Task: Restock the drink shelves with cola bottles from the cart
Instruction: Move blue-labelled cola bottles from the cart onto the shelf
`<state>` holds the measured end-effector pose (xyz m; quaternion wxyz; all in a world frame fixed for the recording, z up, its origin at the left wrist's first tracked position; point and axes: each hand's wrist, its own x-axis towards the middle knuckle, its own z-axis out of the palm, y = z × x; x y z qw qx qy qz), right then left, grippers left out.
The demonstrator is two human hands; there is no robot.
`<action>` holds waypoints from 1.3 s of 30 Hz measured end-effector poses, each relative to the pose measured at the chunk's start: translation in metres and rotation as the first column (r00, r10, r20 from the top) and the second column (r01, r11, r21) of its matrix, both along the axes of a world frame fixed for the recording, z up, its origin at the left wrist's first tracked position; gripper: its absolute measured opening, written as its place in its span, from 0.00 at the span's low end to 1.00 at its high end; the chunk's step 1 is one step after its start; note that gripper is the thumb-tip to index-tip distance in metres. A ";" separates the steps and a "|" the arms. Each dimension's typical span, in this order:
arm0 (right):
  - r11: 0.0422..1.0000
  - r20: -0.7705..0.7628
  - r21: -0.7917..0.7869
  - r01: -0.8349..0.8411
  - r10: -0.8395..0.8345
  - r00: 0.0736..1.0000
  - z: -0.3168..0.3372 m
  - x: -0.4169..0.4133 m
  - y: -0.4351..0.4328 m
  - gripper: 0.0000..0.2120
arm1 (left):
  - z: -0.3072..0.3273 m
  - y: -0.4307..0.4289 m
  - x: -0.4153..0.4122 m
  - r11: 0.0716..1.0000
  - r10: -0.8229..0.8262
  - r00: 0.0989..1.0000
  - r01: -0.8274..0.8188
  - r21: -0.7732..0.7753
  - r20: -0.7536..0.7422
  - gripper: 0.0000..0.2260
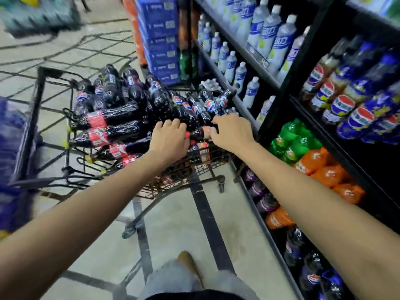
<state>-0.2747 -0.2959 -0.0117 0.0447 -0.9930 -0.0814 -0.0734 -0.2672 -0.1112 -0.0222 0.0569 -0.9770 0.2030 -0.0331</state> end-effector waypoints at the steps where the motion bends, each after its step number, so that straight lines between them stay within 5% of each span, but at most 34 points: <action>1: 1.000 -0.003 0.001 -0.013 0.013 1.000 0.000 0.012 0.009 0.14 | 0.000 0.009 0.009 1.000 0.019 1.000 -0.019 -0.003 0.004 0.17; 26: 0.926 -0.168 0.047 -0.376 0.378 0.910 -0.045 0.306 0.114 0.11 | -0.022 0.084 0.243 0.856 0.517 0.855 -0.517 0.014 -0.042 0.18; 33: 0.953 -0.317 0.148 -0.265 0.300 0.900 -0.074 0.338 0.135 0.24 | -0.032 0.088 0.283 0.762 0.637 0.754 -0.647 -0.011 -0.161 0.25; 39: 0.940 -0.575 0.333 0.072 0.142 0.806 -0.094 0.349 0.147 0.43 | -0.049 0.080 0.305 0.610 0.745 0.602 -0.789 -0.073 -0.286 0.39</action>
